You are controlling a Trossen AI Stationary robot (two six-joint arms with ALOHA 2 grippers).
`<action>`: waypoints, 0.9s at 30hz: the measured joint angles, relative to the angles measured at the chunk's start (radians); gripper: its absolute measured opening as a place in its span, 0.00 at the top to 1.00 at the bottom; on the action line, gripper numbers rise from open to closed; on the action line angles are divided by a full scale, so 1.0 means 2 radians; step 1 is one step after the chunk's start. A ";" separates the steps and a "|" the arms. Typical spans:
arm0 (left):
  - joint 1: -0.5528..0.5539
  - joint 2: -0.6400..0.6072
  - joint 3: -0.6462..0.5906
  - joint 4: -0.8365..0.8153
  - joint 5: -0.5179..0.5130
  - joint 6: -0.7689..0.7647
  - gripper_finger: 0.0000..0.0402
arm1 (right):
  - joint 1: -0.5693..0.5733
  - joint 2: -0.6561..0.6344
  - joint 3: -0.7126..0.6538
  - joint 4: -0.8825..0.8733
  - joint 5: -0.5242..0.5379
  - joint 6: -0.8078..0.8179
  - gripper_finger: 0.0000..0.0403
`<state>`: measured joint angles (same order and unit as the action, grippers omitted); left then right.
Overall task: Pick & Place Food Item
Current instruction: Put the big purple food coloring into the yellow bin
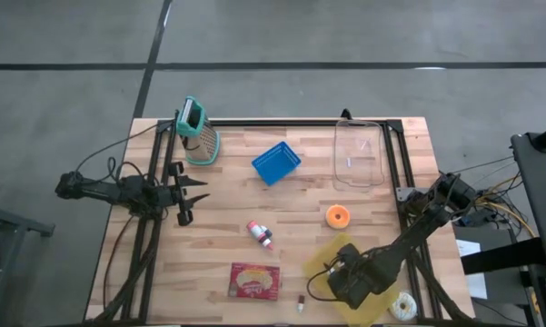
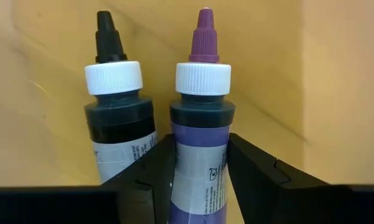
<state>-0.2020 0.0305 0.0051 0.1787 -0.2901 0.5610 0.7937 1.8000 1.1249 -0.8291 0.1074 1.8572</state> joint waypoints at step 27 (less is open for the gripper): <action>0.000 0.000 0.000 0.000 0.000 0.000 0.62 | 0.000 0.002 0.003 0.007 -0.002 0.018 0.54</action>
<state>-0.2020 0.0307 0.0051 0.1787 -0.2901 0.5613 0.7937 1.8038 1.1305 -0.8149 0.1036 1.8932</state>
